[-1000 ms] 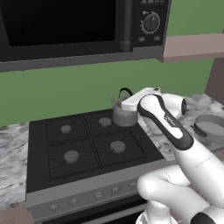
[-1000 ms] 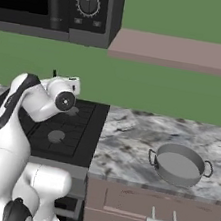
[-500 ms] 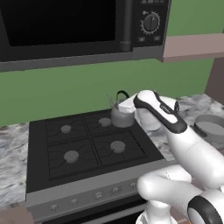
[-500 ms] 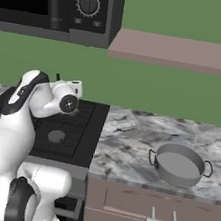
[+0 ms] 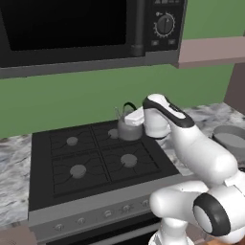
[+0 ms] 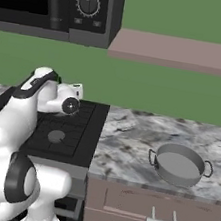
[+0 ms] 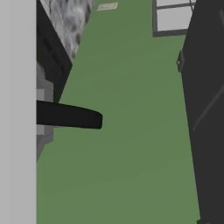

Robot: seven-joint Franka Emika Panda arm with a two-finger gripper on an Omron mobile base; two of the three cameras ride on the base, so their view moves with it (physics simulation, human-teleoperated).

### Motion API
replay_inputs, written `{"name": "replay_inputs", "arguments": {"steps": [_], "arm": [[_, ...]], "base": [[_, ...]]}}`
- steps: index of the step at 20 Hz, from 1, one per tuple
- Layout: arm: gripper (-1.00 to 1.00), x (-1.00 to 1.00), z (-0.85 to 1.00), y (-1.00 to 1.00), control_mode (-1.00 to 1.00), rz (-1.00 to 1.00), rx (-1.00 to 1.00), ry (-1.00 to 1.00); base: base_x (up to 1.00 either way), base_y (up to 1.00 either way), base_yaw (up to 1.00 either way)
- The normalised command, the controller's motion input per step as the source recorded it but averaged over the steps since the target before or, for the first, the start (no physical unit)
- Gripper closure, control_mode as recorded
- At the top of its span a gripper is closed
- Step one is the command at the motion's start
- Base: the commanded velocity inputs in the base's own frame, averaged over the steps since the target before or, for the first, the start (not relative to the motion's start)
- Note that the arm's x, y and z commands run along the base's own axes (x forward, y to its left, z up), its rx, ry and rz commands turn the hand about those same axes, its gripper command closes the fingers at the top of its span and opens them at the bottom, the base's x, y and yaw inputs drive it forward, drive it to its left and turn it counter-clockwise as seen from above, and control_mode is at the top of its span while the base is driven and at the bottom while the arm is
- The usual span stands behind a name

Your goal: Pick the kettle from the cabinet and place it on a stove burner. Then pick the pot from the counter and place it on another stove burner. Finally, turn both burners on.

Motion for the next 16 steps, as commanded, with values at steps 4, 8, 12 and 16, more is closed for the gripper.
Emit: {"name": "replay_inputs", "arguments": {"steps": [4, 8, 12, 16], "arm": [[1.0, 0.29, -0.15, 0.01, -1.0, 0.0, 0.0, 0.0], [1.0, 0.28, -0.11, 0.0, -1.0, 0.0, 0.0, -0.01], [1.0, 0.3, -0.11, 0.0, -1.0, 0.0, 0.0, -0.01], [1.0, 0.15, -0.05, 0.0, -1.0, 0.0, 0.0, 0.0]], "base": [[0.0, 0.0, 0.0], [0.0, 0.0, 0.0], [0.0, 0.0, 0.0], [0.0, 0.0, 0.0]]}}
